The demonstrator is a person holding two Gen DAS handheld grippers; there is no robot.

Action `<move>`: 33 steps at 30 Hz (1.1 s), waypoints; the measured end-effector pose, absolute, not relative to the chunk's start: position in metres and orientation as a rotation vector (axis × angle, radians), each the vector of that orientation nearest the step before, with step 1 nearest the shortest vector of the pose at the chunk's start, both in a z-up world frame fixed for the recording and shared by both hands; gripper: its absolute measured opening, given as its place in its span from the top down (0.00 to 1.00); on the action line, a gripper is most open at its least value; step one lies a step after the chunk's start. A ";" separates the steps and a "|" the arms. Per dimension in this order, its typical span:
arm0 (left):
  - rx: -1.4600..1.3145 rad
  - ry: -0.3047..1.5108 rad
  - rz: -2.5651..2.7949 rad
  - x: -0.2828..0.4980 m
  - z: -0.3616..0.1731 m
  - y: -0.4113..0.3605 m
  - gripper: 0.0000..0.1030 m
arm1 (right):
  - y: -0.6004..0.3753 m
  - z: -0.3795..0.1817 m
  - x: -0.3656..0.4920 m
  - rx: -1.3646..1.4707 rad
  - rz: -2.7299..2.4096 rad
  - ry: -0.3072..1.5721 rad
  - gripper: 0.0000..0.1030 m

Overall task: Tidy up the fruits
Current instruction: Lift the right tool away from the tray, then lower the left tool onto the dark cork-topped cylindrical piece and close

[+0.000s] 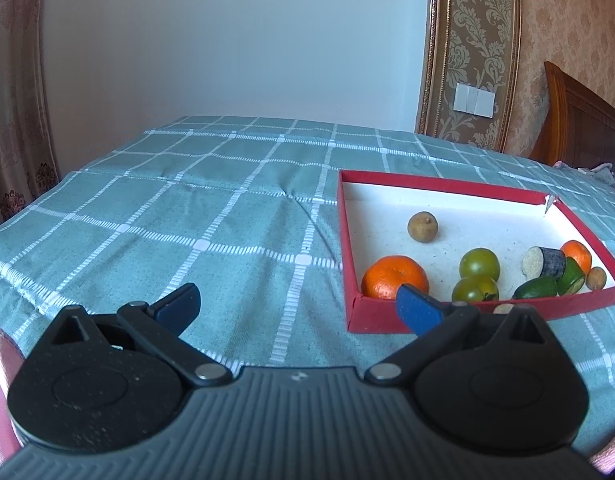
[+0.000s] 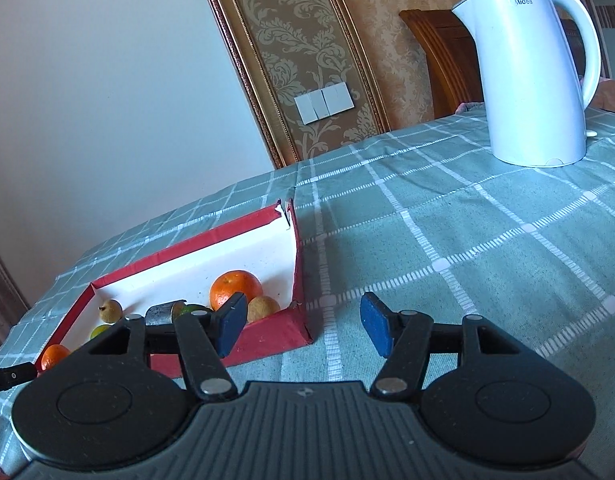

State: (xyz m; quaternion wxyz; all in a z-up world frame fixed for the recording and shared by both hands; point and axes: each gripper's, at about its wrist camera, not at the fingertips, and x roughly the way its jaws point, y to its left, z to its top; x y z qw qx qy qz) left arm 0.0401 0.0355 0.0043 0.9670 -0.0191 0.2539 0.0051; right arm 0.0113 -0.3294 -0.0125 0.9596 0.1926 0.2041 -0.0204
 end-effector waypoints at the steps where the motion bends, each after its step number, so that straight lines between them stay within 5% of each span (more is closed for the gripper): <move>1: -0.032 0.502 0.003 0.038 0.005 0.035 0.00 | -0.330 -0.013 0.011 0.393 -0.040 0.414 0.40; 33: 0.155 0.498 -0.197 0.015 0.007 -0.068 0.05 | -0.334 -0.015 0.013 0.430 -0.024 0.432 0.38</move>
